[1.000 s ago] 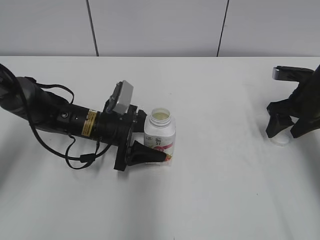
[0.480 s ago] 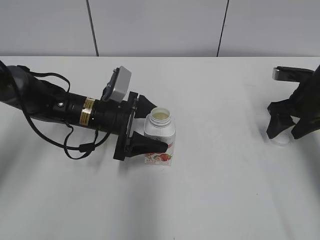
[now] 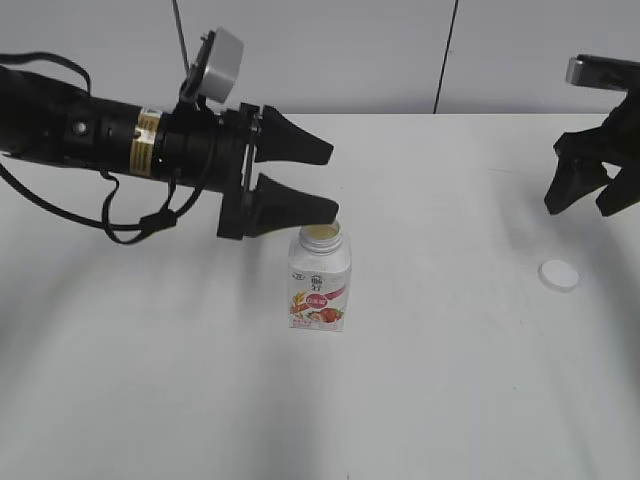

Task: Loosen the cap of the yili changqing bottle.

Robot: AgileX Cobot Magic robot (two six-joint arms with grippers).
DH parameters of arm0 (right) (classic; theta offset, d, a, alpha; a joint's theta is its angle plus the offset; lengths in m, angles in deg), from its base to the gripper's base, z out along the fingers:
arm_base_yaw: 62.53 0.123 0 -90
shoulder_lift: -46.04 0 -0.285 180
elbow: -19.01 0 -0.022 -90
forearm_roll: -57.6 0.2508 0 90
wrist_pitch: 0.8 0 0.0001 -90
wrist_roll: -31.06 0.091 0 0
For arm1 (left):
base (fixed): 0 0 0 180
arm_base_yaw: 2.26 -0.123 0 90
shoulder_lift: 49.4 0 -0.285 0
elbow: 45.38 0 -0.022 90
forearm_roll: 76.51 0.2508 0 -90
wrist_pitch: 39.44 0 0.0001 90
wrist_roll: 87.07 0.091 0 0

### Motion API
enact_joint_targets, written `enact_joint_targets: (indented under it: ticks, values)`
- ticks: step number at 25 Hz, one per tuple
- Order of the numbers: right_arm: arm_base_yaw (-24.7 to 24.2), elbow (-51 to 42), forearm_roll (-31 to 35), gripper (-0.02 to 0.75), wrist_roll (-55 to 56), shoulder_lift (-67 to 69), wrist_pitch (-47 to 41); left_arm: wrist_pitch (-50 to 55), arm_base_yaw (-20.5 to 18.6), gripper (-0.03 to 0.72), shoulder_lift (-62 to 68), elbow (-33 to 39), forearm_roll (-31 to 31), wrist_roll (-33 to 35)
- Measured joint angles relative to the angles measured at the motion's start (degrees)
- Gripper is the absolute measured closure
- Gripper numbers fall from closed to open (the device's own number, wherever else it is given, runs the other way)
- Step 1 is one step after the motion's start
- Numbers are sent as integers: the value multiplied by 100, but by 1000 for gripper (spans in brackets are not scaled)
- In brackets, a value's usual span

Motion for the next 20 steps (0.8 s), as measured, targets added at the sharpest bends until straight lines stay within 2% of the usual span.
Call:
enact_joint_targets:
  ticks: [3, 6, 10, 12, 14, 16, 20]
  values:
    - [0, 120, 24, 183, 8, -249, -91, 705, -6, 113, -513, 0, 106, -863]
    - [0, 220, 28, 183, 8, -511, -209, 2113, -6, 113, -1074, 0, 357, -1593]
    - [0, 385, 62, 183, 8, -831, -435, 4828, -6, 113, -1676, 0, 545, -2007]
    - [0, 499, 143, 183, 8, -945, -618, 6550, -6, 113, -1791, 0, 245, -2045]
    - [0, 627, 226, 183, 8, -1008, -815, 7934, -64, 113, -1806, 0, -521, -1919]
    - [0, 756, 269, 184, 8, -1036, -1026, 8721, -182, 113, -1824, -4, -1598, -1322]
    - [0, 959, 391, 184, 8, -1070, -1304, 9059, -88, 113, -1928, -59, -4723, 708]
